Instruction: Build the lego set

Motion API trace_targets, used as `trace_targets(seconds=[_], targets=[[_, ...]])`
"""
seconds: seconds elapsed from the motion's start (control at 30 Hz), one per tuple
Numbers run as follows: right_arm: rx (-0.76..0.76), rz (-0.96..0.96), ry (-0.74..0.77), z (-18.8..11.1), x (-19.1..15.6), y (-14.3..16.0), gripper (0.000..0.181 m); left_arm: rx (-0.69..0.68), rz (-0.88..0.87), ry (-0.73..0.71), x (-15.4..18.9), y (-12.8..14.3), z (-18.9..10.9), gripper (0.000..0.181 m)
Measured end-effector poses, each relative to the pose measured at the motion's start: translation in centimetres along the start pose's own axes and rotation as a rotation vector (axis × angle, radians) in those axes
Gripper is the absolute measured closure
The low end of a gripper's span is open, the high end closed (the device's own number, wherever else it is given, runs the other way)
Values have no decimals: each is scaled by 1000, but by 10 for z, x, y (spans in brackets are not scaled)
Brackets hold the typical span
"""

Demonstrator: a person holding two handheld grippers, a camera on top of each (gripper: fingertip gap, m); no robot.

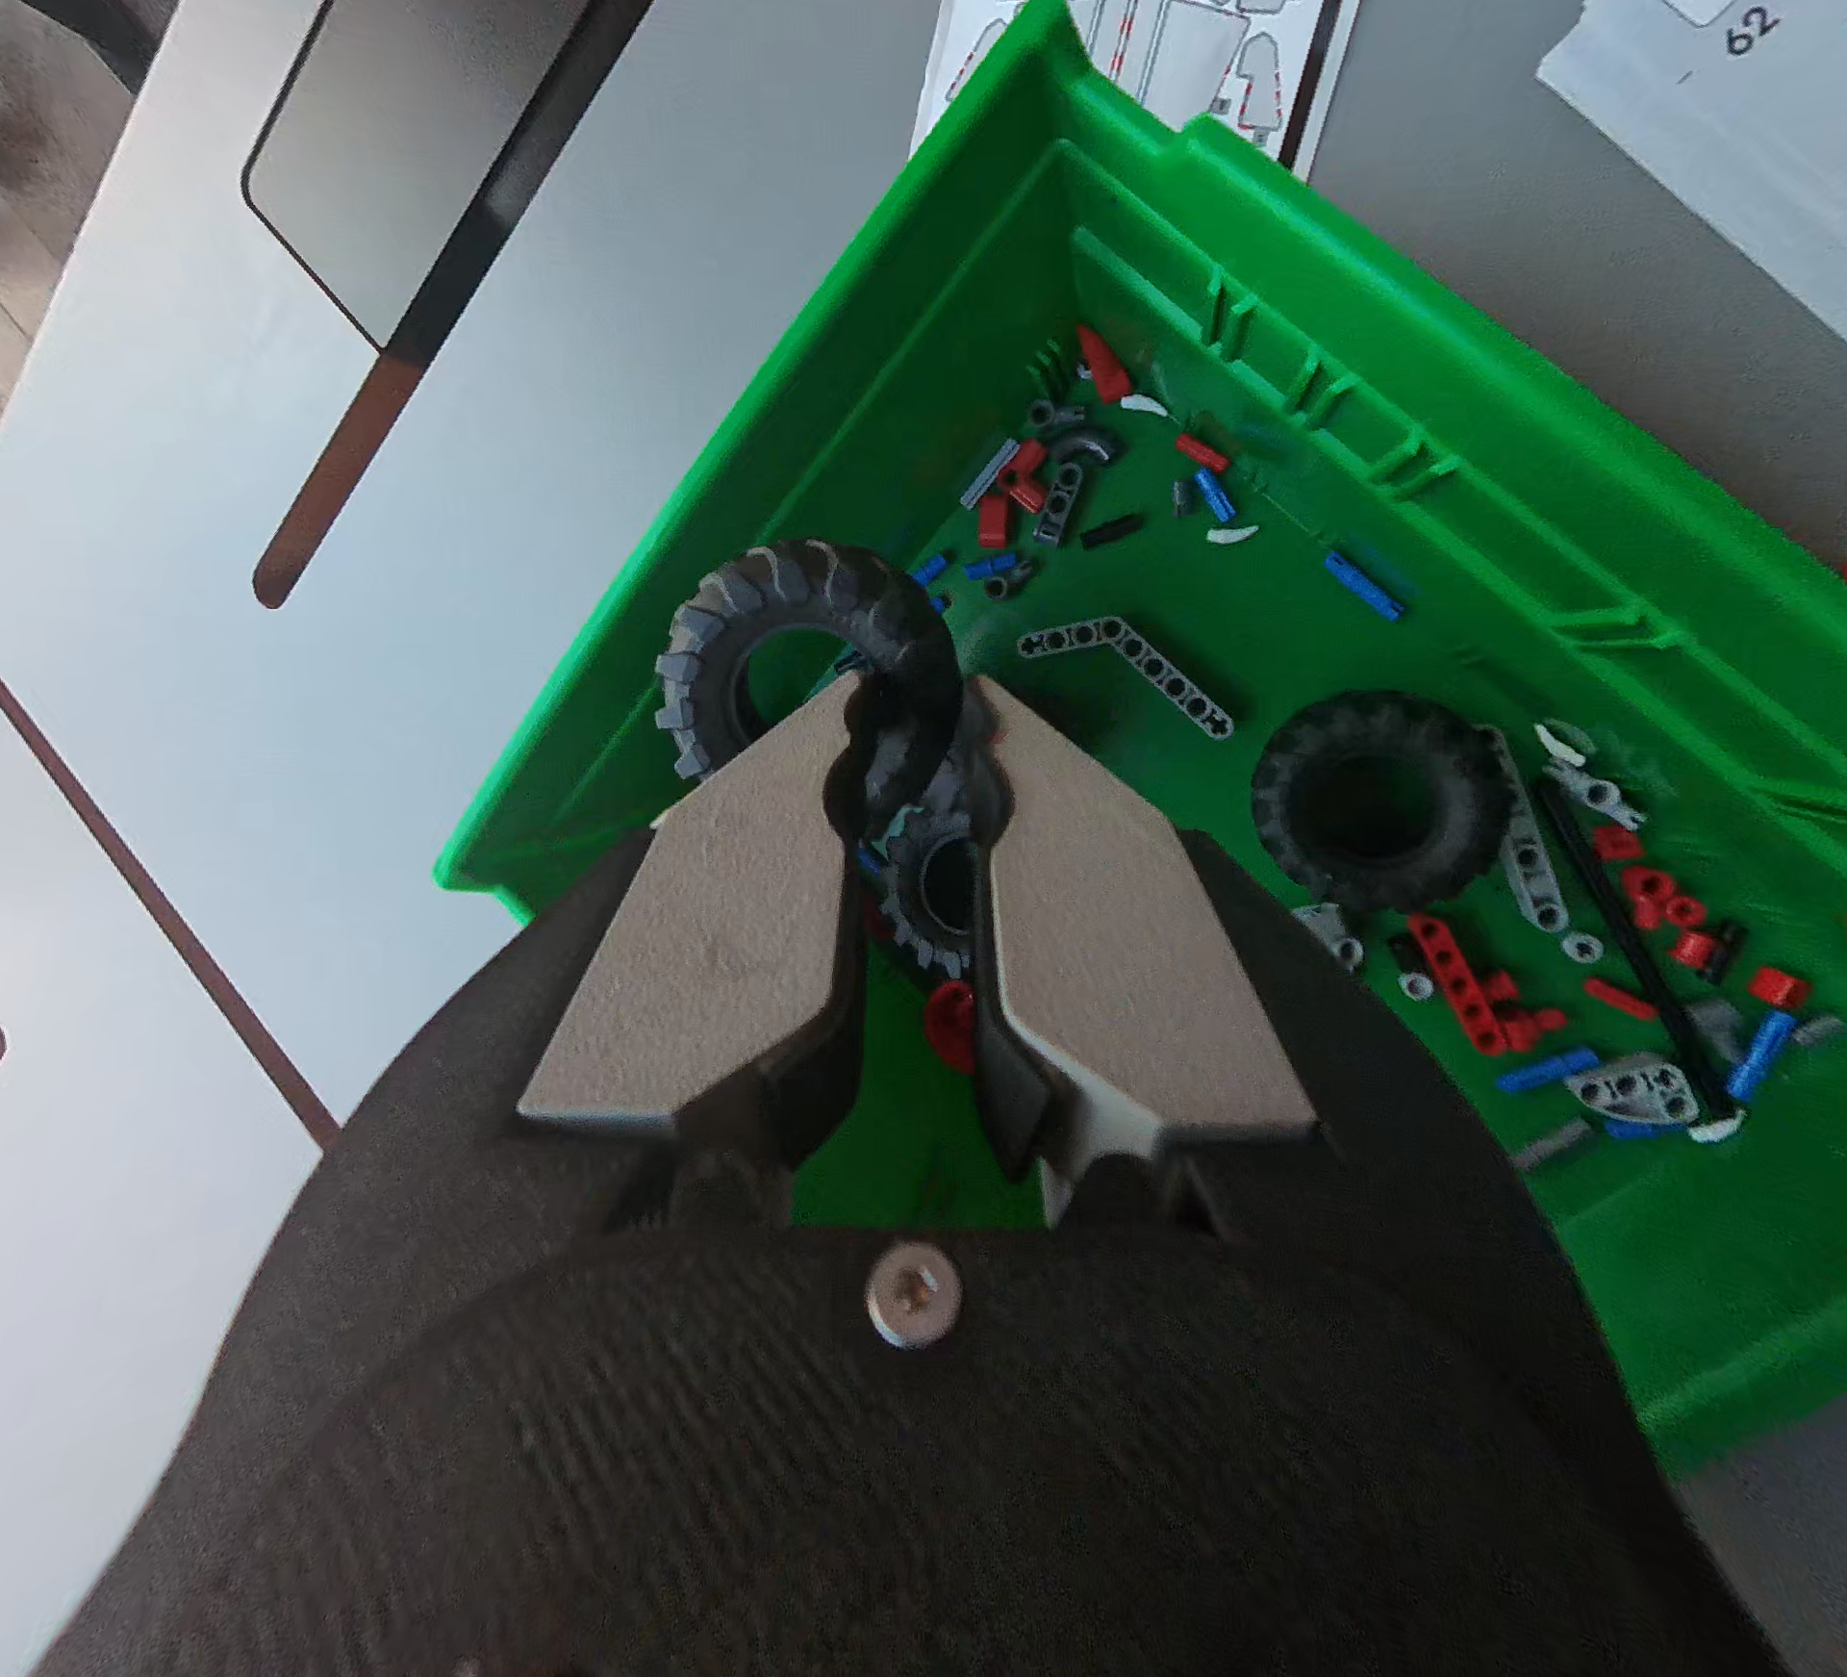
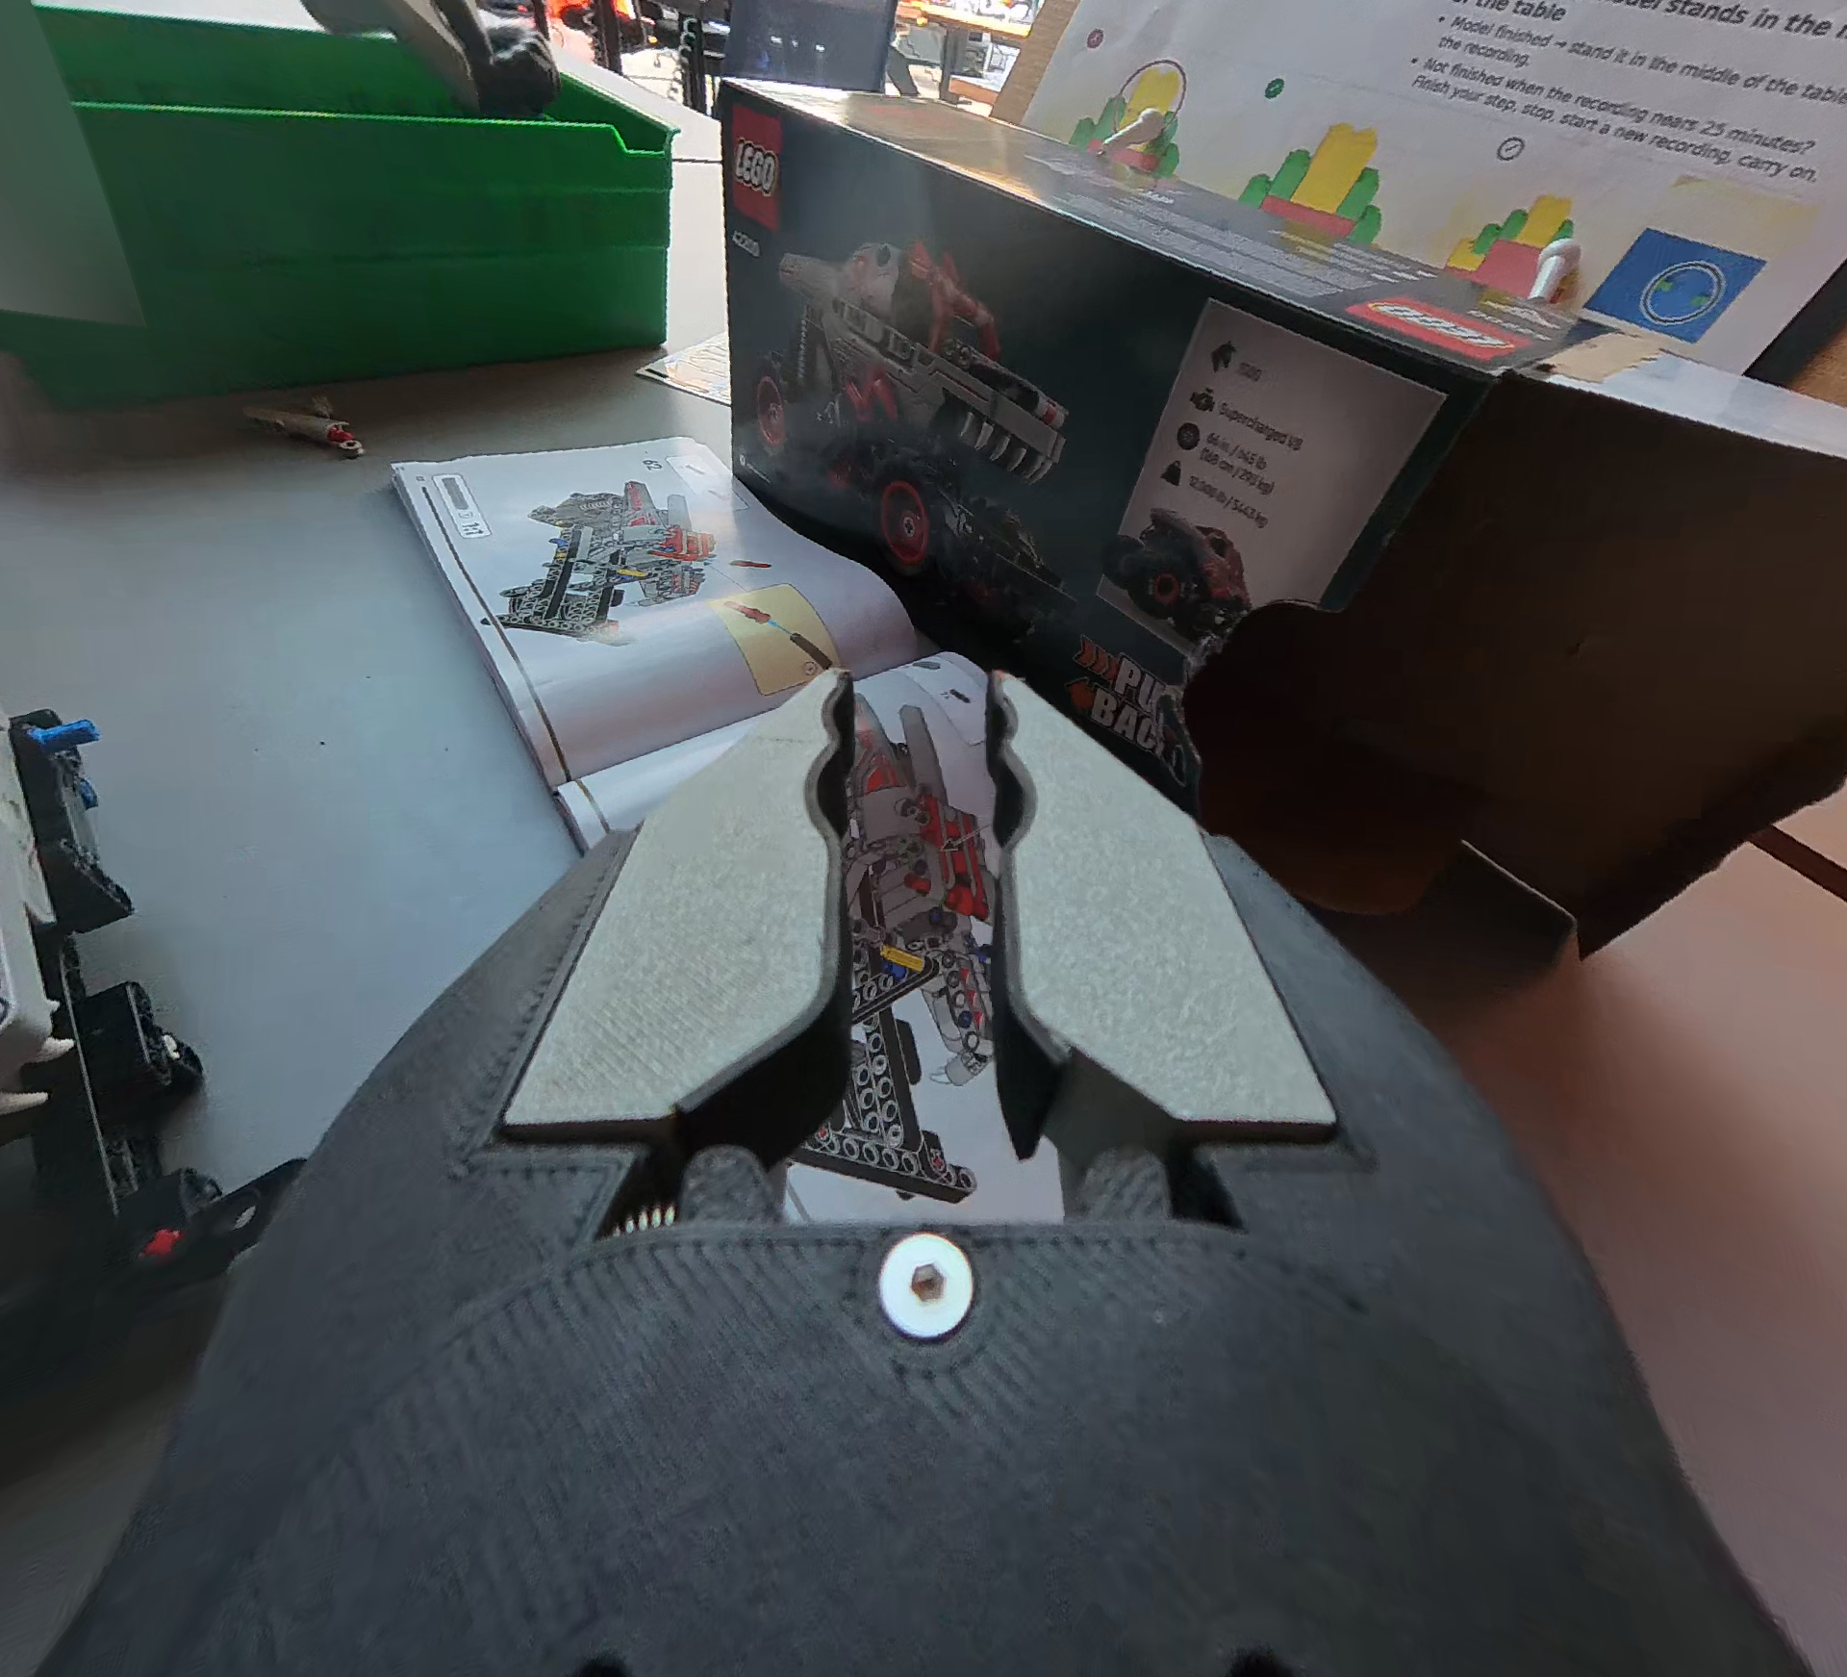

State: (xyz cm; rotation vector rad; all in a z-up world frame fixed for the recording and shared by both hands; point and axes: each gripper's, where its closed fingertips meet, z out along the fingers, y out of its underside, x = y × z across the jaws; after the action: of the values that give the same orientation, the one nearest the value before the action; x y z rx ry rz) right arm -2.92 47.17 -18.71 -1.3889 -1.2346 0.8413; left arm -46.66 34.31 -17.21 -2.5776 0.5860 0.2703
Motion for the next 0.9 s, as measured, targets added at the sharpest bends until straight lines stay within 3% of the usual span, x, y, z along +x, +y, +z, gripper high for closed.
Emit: trace_targets(seconds=[0.13, 0.2, 0.43, 0.53, 0.63, 0.9], targets=[[-1, 0, 34, -1, 5, 0, 158, -19, 7, 23, 6, 3, 9, 164], [-9, -4, 40, 0, 5, 1, 158, -61, 16, 42, 10, 4, 16, 145], [-23, -20, 52, 1, 6, 3, 160, -43, 198, -3, 18, -30, 57, 181], [-17, -29, 50, 0, 4, 2, 161, -147, 260, -47, 15, -27, 81, 181], [-14, -39, 42, 0, 2, 1, 162, -195, 238, 41, 23, -23, 94, 181], [0, -34, 18, -3, -1, 0, 166, -261, 217, 75, 11, -2, 94, 181]])
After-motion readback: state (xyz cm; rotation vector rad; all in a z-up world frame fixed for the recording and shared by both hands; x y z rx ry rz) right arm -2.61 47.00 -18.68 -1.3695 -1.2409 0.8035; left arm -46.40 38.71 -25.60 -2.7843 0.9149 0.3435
